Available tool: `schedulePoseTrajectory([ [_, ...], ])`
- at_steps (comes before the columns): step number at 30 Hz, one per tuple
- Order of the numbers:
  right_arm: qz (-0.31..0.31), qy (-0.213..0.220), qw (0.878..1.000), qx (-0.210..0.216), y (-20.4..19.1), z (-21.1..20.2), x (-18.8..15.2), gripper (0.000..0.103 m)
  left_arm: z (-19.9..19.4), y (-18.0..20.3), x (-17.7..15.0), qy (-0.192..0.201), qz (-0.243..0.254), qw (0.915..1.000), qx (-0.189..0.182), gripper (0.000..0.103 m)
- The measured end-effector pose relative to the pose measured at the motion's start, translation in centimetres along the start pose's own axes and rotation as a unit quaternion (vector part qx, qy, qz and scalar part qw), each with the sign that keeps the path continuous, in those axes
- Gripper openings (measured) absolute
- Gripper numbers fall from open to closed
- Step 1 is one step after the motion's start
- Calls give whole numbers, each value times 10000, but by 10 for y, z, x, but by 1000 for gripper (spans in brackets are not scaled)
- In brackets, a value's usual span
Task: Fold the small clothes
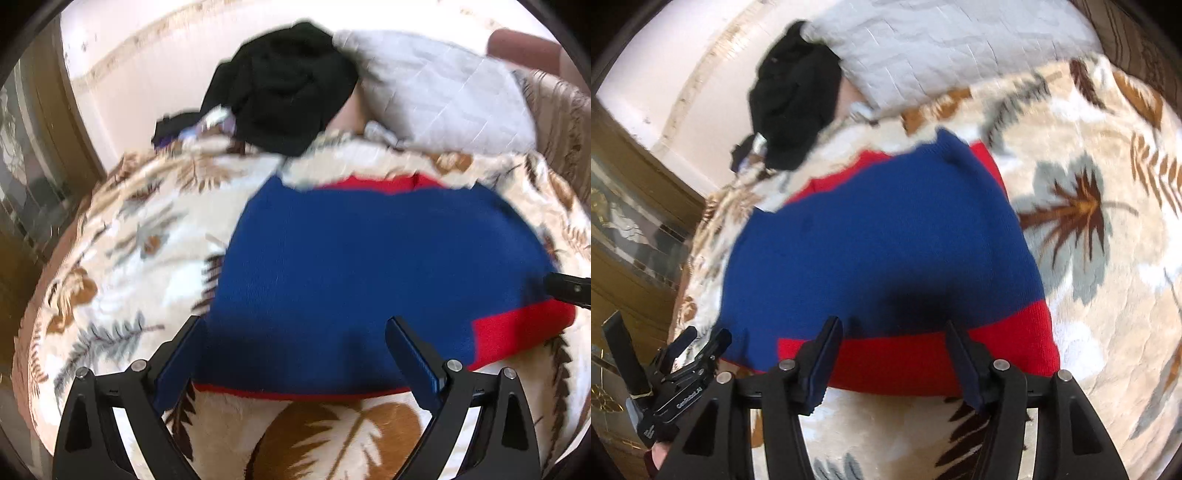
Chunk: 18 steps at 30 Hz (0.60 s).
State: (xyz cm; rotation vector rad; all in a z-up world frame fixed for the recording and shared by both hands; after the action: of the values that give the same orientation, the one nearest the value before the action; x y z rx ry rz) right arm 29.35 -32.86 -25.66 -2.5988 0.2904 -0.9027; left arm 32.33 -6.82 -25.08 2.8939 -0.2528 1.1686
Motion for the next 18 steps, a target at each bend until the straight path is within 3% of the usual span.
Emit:
schedulePoseTrajectory([
  [10,-424,733,9957,378,-36,-19,9,63,-41,4,11,794,93,9968,-80,97],
  [18,-789,899,9927,135,-60,-14,9,63,-44,1,13,860,137,9962,100,97],
])
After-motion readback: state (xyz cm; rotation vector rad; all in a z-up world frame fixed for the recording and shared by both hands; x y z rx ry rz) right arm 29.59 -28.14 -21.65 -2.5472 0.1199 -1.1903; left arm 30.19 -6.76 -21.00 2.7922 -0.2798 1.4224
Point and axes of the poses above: each gripper's, at about its wrist camera, not at the fingertips, and z roughly the way its jaws point, y to its right, x to its top, the point moved 4 cm from there along z, roughly the way its jaws point, and after that the axes turned 7 degrees about -z, right-handed, at the moved point
